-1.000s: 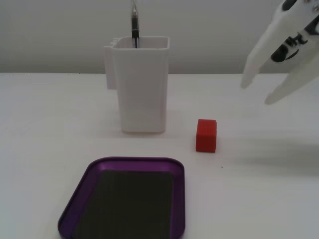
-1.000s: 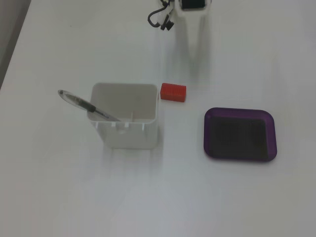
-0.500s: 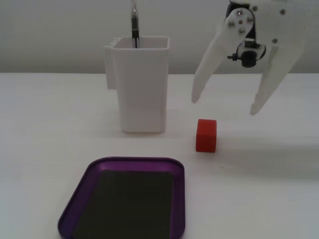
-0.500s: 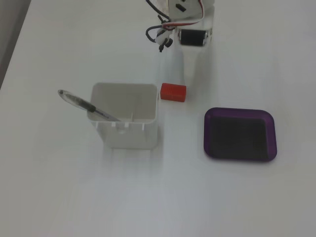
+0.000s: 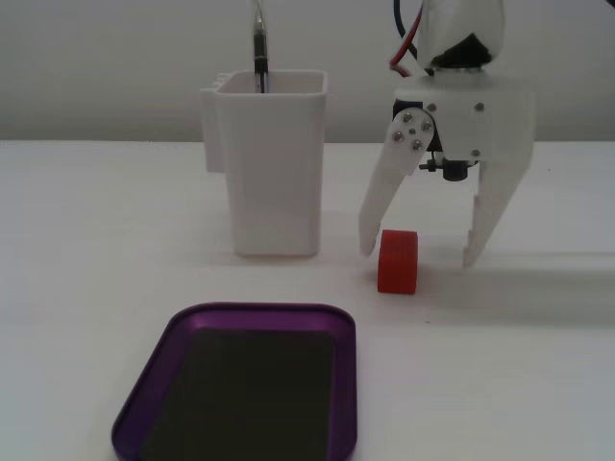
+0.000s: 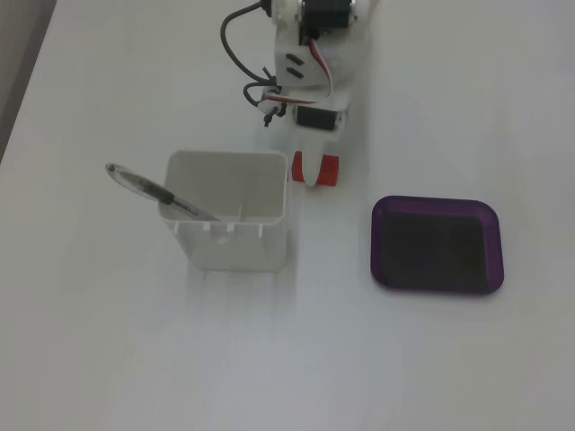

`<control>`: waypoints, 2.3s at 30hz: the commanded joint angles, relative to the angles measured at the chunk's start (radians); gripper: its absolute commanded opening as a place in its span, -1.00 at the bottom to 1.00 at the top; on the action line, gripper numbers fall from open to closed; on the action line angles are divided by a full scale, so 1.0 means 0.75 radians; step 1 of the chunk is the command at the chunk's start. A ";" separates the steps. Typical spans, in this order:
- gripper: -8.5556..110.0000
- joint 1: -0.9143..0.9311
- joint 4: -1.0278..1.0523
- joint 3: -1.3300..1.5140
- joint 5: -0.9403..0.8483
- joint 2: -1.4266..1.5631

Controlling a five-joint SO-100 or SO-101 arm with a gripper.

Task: Pick up the red cube and place it in the box.

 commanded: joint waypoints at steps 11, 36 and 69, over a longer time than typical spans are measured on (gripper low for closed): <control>-0.40 0.033 -0.088 -0.035 -0.018 0.004; -0.86 -0.027 -0.029 -0.072 -0.004 -0.090; -0.87 -0.704 0.006 -0.620 0.309 -0.117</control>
